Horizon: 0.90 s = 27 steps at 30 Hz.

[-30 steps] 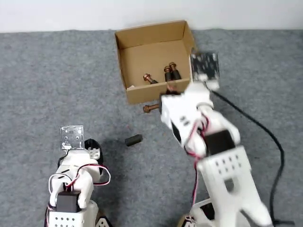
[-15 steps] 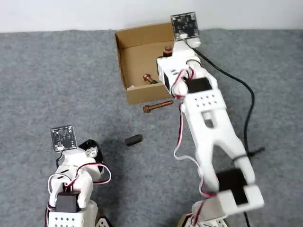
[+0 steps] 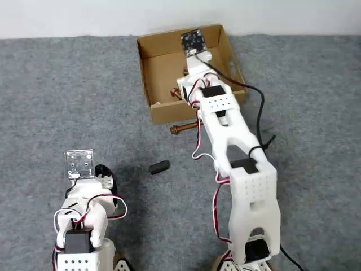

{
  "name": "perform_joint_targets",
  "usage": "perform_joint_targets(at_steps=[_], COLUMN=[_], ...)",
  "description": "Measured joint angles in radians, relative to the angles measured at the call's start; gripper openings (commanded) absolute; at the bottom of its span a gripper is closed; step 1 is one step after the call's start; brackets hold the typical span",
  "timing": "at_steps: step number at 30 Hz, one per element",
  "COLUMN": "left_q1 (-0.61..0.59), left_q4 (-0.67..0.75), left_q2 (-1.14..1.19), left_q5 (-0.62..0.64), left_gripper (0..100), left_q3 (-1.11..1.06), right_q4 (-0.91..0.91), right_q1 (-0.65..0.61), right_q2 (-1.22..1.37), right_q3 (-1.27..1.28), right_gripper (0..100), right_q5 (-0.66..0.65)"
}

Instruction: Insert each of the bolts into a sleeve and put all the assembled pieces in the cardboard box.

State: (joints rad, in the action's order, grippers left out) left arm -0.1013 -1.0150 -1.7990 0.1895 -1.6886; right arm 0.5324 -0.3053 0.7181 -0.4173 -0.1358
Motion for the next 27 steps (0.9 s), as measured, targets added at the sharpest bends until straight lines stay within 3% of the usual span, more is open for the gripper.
perform_joint_targets(at_steps=[5,15,19,27], left_q1=[0.000,0.000,-0.015,-0.107], left_q4=[0.000,0.000,0.000,0.018], left_q2=[0.000,0.000,0.000,0.000], left_q5=[0.000,0.000,0.000,-0.005], left_gripper=[1,1,1,1], left_q3=[0.000,0.000,0.000,0.000], right_q4=[0.026,0.158,0.288,0.669], right_q1=[0.000,0.000,-0.005,-0.044], right_q2=[0.100,0.123,0.097,-0.066], right_q3=[-0.104,-0.219,-0.252,-0.258], right_gripper=[11.0,4.3,1.2,1.1], right_q5=[-0.032,-0.032,-0.032,0.103])
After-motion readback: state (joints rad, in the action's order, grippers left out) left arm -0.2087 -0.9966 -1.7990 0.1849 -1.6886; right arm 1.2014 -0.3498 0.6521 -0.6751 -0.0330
